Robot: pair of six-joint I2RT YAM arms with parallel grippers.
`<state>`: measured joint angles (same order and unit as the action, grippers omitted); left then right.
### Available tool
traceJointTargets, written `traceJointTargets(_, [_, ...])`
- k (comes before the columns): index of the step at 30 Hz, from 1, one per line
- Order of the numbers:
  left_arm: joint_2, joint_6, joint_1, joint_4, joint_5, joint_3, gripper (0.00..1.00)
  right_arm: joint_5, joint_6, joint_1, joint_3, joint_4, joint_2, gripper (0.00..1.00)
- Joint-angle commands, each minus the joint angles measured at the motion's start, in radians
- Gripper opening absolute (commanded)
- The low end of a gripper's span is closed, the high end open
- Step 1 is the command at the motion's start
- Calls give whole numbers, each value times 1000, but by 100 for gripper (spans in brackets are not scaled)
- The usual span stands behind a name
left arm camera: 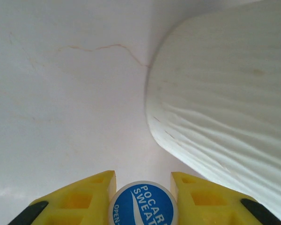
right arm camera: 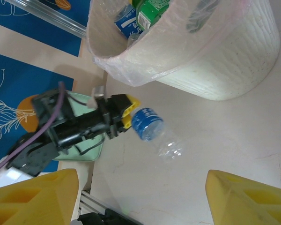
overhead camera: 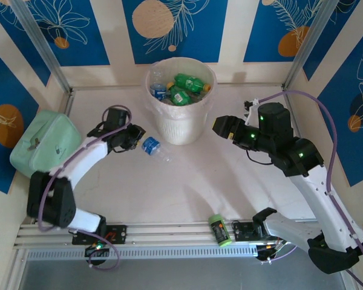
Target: Put the plastic bottles in the bin
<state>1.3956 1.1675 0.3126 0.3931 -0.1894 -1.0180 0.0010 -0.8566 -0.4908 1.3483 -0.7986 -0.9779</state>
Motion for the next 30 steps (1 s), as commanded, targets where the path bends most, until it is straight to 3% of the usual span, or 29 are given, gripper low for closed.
traceJointTargets(1, [-132,-113,-2,208,30,-24,28,11,-4,0,-24,14,23,72])
traceJointTargets(8, [-273,-231,-21,402,46,-234,26,-18,-16,0,-30,52,12,72])
traceJointTargets(18, [-194,-346,-20,378,-202,-583,27,-69,2,-28,-2,69,12,72])
traceJointTargets(24, [-120,-235,-17,186,-462,-593,27,-160,81,-121,77,100,-61,87])
traceJointTargets(30, [-116,-59,-10,-57,-497,-515,27,-173,150,-257,180,134,-169,94])
